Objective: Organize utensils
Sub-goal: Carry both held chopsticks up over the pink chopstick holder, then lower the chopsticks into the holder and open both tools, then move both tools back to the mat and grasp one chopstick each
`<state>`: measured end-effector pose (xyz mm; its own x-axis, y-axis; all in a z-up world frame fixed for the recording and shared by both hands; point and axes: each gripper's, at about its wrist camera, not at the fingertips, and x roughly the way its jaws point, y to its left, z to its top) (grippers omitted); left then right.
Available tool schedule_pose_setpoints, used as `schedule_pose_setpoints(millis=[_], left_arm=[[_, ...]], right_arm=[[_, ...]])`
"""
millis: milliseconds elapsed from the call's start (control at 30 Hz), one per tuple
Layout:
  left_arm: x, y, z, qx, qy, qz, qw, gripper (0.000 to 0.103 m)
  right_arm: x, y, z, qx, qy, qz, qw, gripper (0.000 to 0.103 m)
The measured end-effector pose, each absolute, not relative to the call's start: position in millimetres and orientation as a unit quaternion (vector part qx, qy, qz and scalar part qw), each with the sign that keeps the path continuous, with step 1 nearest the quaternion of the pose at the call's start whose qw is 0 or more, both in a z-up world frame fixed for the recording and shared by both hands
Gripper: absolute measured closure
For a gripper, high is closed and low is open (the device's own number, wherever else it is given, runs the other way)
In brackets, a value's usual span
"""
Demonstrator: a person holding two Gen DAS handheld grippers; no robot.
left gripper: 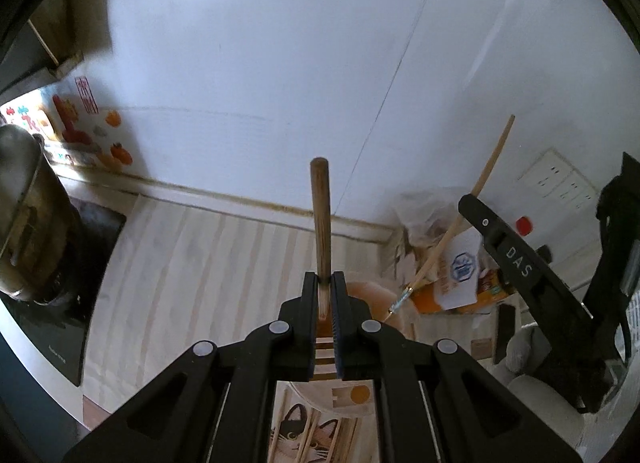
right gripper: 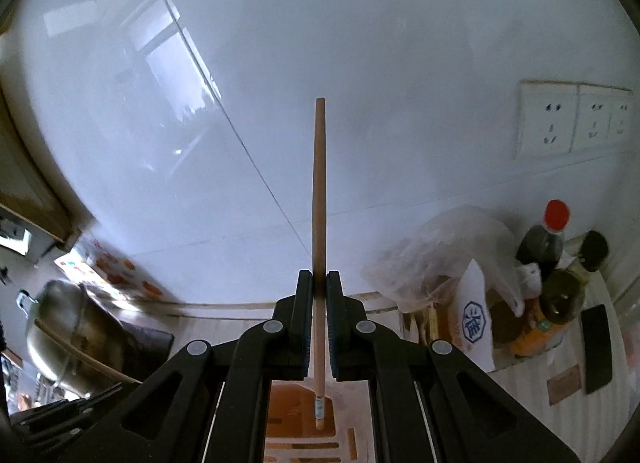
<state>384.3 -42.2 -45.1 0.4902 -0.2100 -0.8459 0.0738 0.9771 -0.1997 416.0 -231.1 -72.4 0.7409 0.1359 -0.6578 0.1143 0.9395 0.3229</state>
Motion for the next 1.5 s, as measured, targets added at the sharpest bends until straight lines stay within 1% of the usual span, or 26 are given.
schedule_pose_setpoints(millis=[200, 367, 467, 500, 533, 567, 600, 633, 667, 733, 767, 800, 867, 900, 933, 967, 1000, 1033, 1067, 1100, 1233, 1467, 1500], left_arm=[[391.9, -48.0, -63.9, -0.072, 0.518, -0.080, 0.849, 0.099], [387.6, -49.7, -61.0, -0.084, 0.524, -0.097, 0.842, 0.097], [381.3, -52.4, -51.2, -0.084, 0.521, -0.105, 0.843, 0.089], [378.1, -52.5, -47.3, -0.084, 0.518, -0.104, 0.845, 0.084], [373.7, -51.5, -41.6, -0.079, 0.510, -0.099, 0.851, 0.078], [371.3, -50.0, -38.2, -0.075, 0.505, -0.095, 0.855, 0.059], [366.6, -45.9, -32.9, -0.076, 0.496, -0.089, 0.861, 0.040], [362.9, -42.2, -28.5, -0.077, 0.487, -0.083, 0.866, 0.033], [359.2, -38.6, -24.4, -0.076, 0.479, -0.077, 0.871, 0.031], [351.2, -30.0, -16.5, -0.069, 0.462, -0.065, 0.882, 0.031], [348.5, -26.5, -14.5, -0.067, 0.457, -0.060, 0.885, 0.026], [345.3, -22.3, -12.9, -0.065, 0.452, -0.055, 0.888, 0.011], [335.8, -13.3, -10.8, -0.056, 0.435, -0.044, 0.898, 0.000], [331.2, -10.5, -11.2, -0.048, 0.430, -0.037, 0.901, 0.000], [327.8, -8.6, -11.7, -0.041, 0.430, -0.033, 0.901, 0.000], [323.8, -6.4, -13.8, -0.033, 0.429, -0.029, 0.902, 0.000], [319.1, -3.0, -17.2, -0.028, 0.429, -0.027, 0.902, 0.000], [315.4, -3.3, -21.2, -0.024, 0.431, -0.025, 0.902, 0.000], [311.7, -1.6, -25.4, -0.019, 0.432, -0.022, 0.901, 0.000], [308.1, -0.8, -29.6, -0.014, 0.433, -0.019, 0.901, 0.000], [290.0, 3.8, -59.0, 0.021, 0.450, 0.006, 0.893, 0.000], [267.2, 10.8, -130.5, 0.039, 0.504, 0.020, 0.863, 0.000], [264.0, 10.1, -143.6, 0.041, 0.514, 0.017, 0.856, 0.000]], right_arm=[[419.3, -222.6, -94.3, 0.151, 0.378, 0.025, 0.913, 0.096], [416.1, -223.9, -103.5, 0.141, 0.399, 0.042, 0.905, 0.096], [412.5, -224.6, -104.6, 0.144, 0.415, 0.056, 0.897, 0.095], [410.6, -225.5, -104.1, 0.144, 0.418, 0.060, 0.895, 0.092], [408.2, -226.9, -102.7, 0.146, 0.418, 0.062, 0.895, 0.083], [404.2, -229.1, -100.3, 0.149, 0.415, 0.061, 0.895, 0.077], [399.4, -232.5, -97.2, 0.154, 0.412, 0.059, 0.896, 0.067], [394.4, -235.8, -94.4, 0.160, 0.409, 0.056, 0.897, 0.062], [389.7, -239.2, -91.6, 0.165, 0.407, 0.053, 0.897, 0.061], [379.1, -247.6, -84.9, 0.174, 0.402, 0.047, 0.897, 0.056], [372.9, -250.2, -82.1, 0.176, 0.401, 0.041, 0.898, 0.055], [367.2, -252.4, -79.2, 0.176, 0.399, 0.034, 0.899, 0.052], [353.2, -257.2, -74.8, 0.181, 0.397, 0.020, 0.900, 0.047], [347.8, -258.8, -73.3, 0.183, 0.395, 0.016, 0.900, 0.042], [339.5, -260.4, -72.2, 0.186, 0.392, 0.009, 0.901, 0.035], [331.9, -262.6, -71.4, 0.190, 0.387, 0.006, 0.902, 0.030], [323.8, -265.5, -71.6, 0.193, 0.381, 0.004, 0.904, 0.020], [318.0, -265.6, -71.8, 0.194, 0.377, 0.001, 0.906, 0.012], [312.1, -266.4, -72.6, 0.194, 0.374, -0.003, 0.907, 0.010], [304.2, -265.7, -74.7, 0.190, 0.372, -0.010, 0.909, 0.009], [283.9, -263.2, -88.5, 0.179, 0.381, -0.032, 0.907, 0.009], [255.2, -259.2, -144.3, 0.180, 0.451, -0.052, 0.873, 0.009], [252.1, -258.7, -151.7, 0.181, 0.460, -0.053, 0.868, 0.011]])
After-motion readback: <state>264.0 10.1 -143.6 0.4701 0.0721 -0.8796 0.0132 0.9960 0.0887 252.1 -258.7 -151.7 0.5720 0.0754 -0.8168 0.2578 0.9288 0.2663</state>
